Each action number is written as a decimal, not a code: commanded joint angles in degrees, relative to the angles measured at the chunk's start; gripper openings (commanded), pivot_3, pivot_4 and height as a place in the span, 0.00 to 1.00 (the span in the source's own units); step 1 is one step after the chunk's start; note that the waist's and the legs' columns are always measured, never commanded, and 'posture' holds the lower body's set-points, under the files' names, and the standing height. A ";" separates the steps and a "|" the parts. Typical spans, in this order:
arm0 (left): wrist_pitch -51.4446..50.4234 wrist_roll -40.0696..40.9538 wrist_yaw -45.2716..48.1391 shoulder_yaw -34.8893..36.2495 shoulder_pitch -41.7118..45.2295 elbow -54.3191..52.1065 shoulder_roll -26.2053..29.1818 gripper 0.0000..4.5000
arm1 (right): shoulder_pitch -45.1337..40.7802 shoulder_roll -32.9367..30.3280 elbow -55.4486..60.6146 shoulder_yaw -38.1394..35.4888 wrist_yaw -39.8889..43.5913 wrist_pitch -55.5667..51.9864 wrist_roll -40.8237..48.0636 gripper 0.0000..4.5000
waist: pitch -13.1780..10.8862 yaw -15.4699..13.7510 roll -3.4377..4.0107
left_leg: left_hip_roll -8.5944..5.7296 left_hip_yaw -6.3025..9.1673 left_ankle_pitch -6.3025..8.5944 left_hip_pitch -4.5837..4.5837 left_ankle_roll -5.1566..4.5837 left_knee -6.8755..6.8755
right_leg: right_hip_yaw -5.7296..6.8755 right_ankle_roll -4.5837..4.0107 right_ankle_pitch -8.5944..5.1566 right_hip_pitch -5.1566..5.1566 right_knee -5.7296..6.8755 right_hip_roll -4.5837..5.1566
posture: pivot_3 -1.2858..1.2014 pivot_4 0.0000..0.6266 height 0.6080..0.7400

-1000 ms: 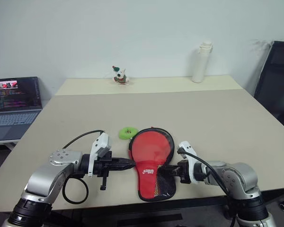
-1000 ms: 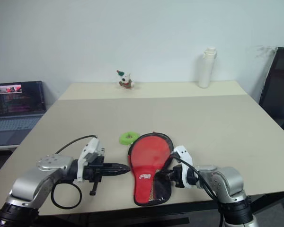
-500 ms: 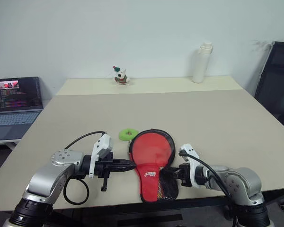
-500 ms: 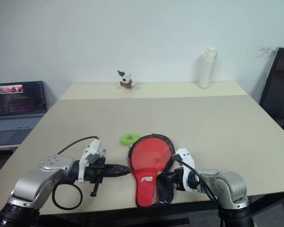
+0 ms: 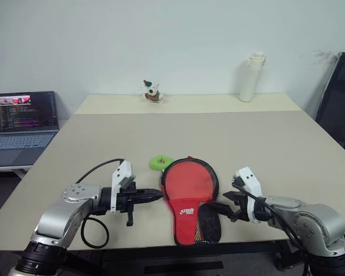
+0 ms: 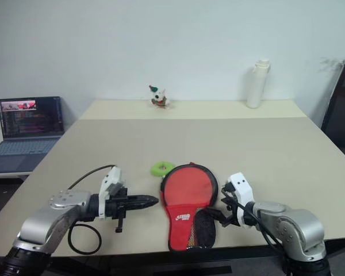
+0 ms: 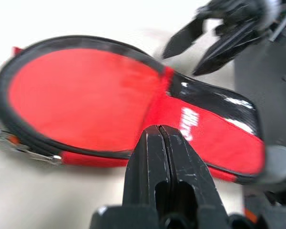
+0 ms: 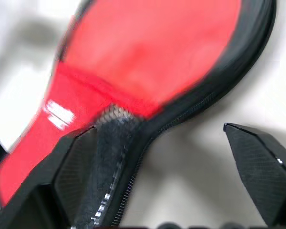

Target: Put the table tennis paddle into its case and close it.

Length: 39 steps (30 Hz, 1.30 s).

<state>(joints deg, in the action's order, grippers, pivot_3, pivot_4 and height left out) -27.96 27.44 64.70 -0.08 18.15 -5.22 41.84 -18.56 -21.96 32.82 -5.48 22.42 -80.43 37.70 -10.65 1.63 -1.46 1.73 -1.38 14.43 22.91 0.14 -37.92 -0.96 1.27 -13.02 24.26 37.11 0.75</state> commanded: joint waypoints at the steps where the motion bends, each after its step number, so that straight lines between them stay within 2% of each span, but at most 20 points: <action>1: 4.22 -4.08 -4.89 1.42 3.57 4.66 -1.31 0.00 | -0.24 0.32 3.91 -3.65 1.05 -0.57 3.87 0.99 | 0.00 -0.01 0.00 | -0.01 0.00 0.00 -0.01 0.00 0.00 | 0.01 0.00 0.00 -0.01 0.01 -0.01 | 0.52 0.24 1.00; 2: 5.05 -5.18 -6.12 1.34 4.63 6.28 -1.76 0.00 | -0.23 0.39 4.15 -4.08 0.99 -0.64 4.49 0.99 | 0.00 -0.01 0.00 | 0.00 0.01 0.00 -0.01 0.00 -0.01 | 0.01 0.00 0.00 -0.01 0.01 -0.01 | 0.52 0.24 1.00; 5: 6.59 -7.51 -9.63 1.52 8.45 11.43 -3.39 0.13 | -0.60 0.41 3.93 -4.39 0.30 0.14 4.94 1.00 | 0.01 -0.01 -0.01 | -0.01 0.01 0.00 -0.01 0.00 -0.02 | 0.01 0.01 0.01 -0.02 0.01 -0.01 | 0.52 0.24 1.00; 13: 7.13 -11.44 -16.99 1.89 17.24 24.28 -7.03 0.77 | -2.86 0.11 2.05 -3.53 -0.39 2.30 4.74 1.00 | 0.01 0.02 -0.02 | -0.04 -0.01 0.00 0.02 0.00 -0.02 | 0.01 0.02 0.02 -0.01 0.00 0.00 | 0.52 0.24 1.00; 16: 6.95 -14.33 -20.49 0.72 22.24 32.76 -9.26 1.00 | -4.09 0.15 1.05 -1.86 -0.24 3.47 4.30 1.00 | 0.01 -0.01 -0.02 | -0.06 -0.02 0.00 0.02 0.00 -0.03 | 0.04 0.02 0.02 -0.02 0.03 -0.01 | 0.52 0.24 1.00; 26: 10.18 -19.95 -16.28 -3.05 32.40 55.08 -14.06 1.00 | -5.82 0.27 -0.80 1.23 -0.84 6.39 3.62 1.00 | 0.02 -0.01 -0.04 | -0.11 -0.11 0.00 0.09 0.00 -0.03 | 0.08 0.01 0.03 0.00 0.00 -0.02 | 0.52 0.24 1.00; 32: 11.97 -21.98 -13.30 -3.92 33.46 59.38 -15.13 1.00 | -6.67 -0.12 -0.75 3.21 -1.23 8.95 2.77 1.00 | 0.05 -0.02 -0.07 | -0.10 -0.10 0.00 0.03 0.00 -0.05 | 0.11 0.01 0.02 -0.07 0.04 -0.01 | 0.52 0.24 1.00; 35: 12.07 -22.25 -12.57 -3.71 33.07 59.10 -15.25 0.87 | -7.83 0.10 -1.47 4.44 -1.10 10.92 1.78 1.00 | 0.05 -0.04 -0.08 | -0.09 -0.10 0.00 0.04 0.00 -0.05 | 0.10 0.02 0.02 -0.07 0.03 0.02 | 0.52 0.24 1.00; 39: 11.79 -22.24 -11.68 -3.39 32.51 58.42 -15.05 0.57 | -10.13 1.49 -3.34 5.74 -0.95 13.36 0.96 1.00 | 0.07 -0.02 -0.11 | -0.09 -0.10 0.00 0.04 0.00 -0.05 | 0.11 0.02 0.03 -0.07 0.03 0.05 | 0.52 0.24 1.00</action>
<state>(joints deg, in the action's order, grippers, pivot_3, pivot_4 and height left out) -15.66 5.94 52.14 -3.00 51.52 53.48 27.13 -27.19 -21.04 29.40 0.11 21.19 -69.17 38.97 -10.58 1.62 -1.56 1.64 -1.48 14.43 22.95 0.14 -37.97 -0.86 1.29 -13.00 24.18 37.15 0.80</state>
